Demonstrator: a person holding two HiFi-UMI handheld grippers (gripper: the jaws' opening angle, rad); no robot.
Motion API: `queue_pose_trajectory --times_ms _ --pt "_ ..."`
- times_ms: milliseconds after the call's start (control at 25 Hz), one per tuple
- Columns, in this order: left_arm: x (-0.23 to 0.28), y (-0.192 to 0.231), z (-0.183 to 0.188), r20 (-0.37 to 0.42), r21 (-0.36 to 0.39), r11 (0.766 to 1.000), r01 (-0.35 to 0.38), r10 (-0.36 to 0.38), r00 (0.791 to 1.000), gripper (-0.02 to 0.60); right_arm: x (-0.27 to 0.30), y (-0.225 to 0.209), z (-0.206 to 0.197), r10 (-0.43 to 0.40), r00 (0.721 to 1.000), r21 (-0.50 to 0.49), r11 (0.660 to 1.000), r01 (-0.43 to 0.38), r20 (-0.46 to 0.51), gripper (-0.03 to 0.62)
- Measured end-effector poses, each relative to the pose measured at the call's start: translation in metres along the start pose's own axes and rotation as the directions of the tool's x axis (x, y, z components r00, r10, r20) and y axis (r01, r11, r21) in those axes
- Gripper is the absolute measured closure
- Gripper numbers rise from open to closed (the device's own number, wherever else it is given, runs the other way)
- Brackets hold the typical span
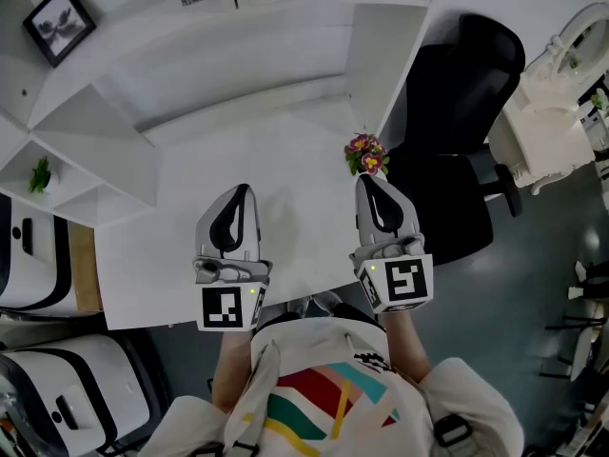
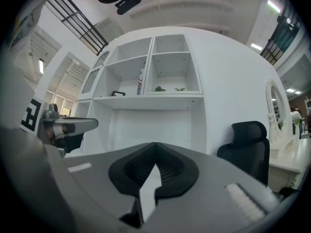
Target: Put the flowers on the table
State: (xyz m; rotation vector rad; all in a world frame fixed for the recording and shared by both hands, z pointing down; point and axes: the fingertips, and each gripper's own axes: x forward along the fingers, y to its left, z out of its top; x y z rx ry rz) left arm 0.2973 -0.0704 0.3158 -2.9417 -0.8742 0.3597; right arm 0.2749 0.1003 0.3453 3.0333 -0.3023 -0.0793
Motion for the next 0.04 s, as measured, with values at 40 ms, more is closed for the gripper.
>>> queue_pose_trajectory --times_ms 40 --pt "0.0015 -0.0010 0.0000 0.002 0.000 1.000 0.002 -0.002 1.000 0.577 -0.0003 -0.0031 0.0001 -0.007 1.000 0.001 1.000 0.007 0.001 0.594"
